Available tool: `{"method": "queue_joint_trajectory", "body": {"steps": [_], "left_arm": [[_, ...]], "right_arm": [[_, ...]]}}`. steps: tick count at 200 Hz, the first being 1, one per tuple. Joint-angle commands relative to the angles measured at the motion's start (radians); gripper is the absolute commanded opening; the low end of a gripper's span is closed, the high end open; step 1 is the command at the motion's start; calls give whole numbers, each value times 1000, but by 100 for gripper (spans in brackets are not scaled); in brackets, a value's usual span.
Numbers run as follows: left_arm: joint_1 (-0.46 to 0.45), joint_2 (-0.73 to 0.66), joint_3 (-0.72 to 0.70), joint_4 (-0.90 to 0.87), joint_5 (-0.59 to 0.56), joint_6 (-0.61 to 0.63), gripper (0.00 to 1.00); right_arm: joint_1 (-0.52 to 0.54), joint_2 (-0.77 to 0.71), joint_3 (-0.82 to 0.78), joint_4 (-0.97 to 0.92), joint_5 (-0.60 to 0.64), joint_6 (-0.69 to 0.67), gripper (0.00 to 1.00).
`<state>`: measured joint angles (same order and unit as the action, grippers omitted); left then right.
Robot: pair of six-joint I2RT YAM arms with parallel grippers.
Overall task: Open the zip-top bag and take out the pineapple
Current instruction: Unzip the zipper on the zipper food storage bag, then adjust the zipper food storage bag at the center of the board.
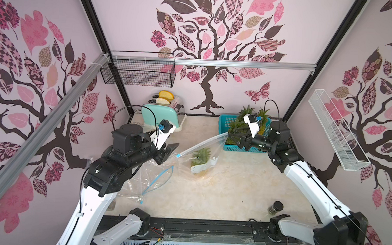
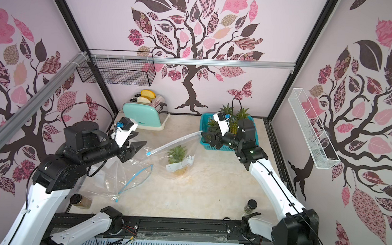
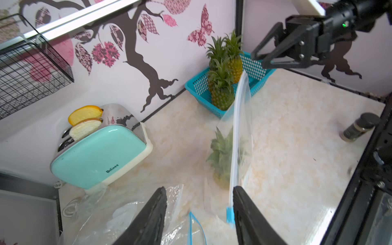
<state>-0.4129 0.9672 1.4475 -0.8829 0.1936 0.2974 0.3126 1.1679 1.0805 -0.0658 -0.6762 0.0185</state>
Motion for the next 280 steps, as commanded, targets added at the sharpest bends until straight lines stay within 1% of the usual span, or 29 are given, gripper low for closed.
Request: {"method": "queue_joint_trajectory", "body": {"steps": [1, 10, 12, 13, 26, 34, 46, 62, 72, 87, 94, 110, 117, 139, 157, 169, 182, 202, 210, 220, 235, 244, 253, 266, 280], "left_arm": [[40, 98, -17, 160, -20, -62, 12], [90, 135, -29, 182, 22, -101, 0], [101, 144, -35, 189, 31, -113, 0], [106, 147, -39, 192, 37, -118, 0], [178, 167, -106, 269, 119, -183, 0], [209, 168, -155, 313, 171, -212, 0], [216, 168, -218, 347, 203, -238, 0], [215, 165, -302, 371, 251, -275, 0], [211, 158, -362, 389, 278, -306, 0], [180, 132, -452, 424, 281, -355, 0], [145, 114, -492, 445, 263, -376, 0], [30, 79, -551, 471, 189, -401, 0], [-7, 66, -578, 493, 171, -433, 0], [-107, 18, -681, 591, 113, -544, 0], [-186, -34, -750, 643, 42, -600, 0], [-220, -68, -784, 662, -1, -634, 0], [-240, -103, -810, 677, -28, -665, 0], [-245, -145, -825, 681, -40, -700, 0], [-245, -157, -821, 670, -52, -704, 0], [-245, -169, -806, 639, -87, -693, 0], [-245, -176, -761, 563, -190, -669, 14], [-243, -172, -724, 518, -239, -629, 24], [-234, -159, -686, 483, -259, -592, 32], [-194, -125, -632, 448, -217, -551, 44], [-127, -86, -592, 433, -99, -535, 51]], "right_arm": [[40, -95, 27, -138, 78, 30, 49], [56, -122, 4, -152, 107, 71, 31], [59, -127, -3, -153, 111, 82, 27], [59, -130, -7, -154, 113, 87, 27], [82, -153, -66, -148, 144, 181, 9], [102, -158, -100, -143, 172, 226, 4], [139, -151, -149, -134, 188, 276, 2], [183, -106, -189, -126, 221, 323, 1], [196, -63, -199, -111, 210, 343, 0], [205, -9, -211, -75, 202, 376, 0], [210, 17, -214, -48, 195, 385, 0], [216, 81, -197, -17, 184, 400, 0], [219, 109, -184, 0, 172, 403, 0], [229, 201, -143, 70, 140, 431, 1], [231, 290, -96, 144, 103, 463, 1], [230, 356, -45, 177, 82, 477, 2], [231, 427, 21, 208, 51, 488, 3], [231, 505, 121, 189, 26, 479, 7], [233, 515, 147, 160, 37, 464, 10], [232, 509, 165, 104, 66, 435, 20], [232, 461, 144, 43, 114, 391, 37], [232, 422, 122, 7, 141, 368, 45], [232, 380, 96, -28, 156, 343, 51], [232, 319, 66, -74, 180, 314, 59], [231, 258, 32, -104, 190, 292, 63]]}}
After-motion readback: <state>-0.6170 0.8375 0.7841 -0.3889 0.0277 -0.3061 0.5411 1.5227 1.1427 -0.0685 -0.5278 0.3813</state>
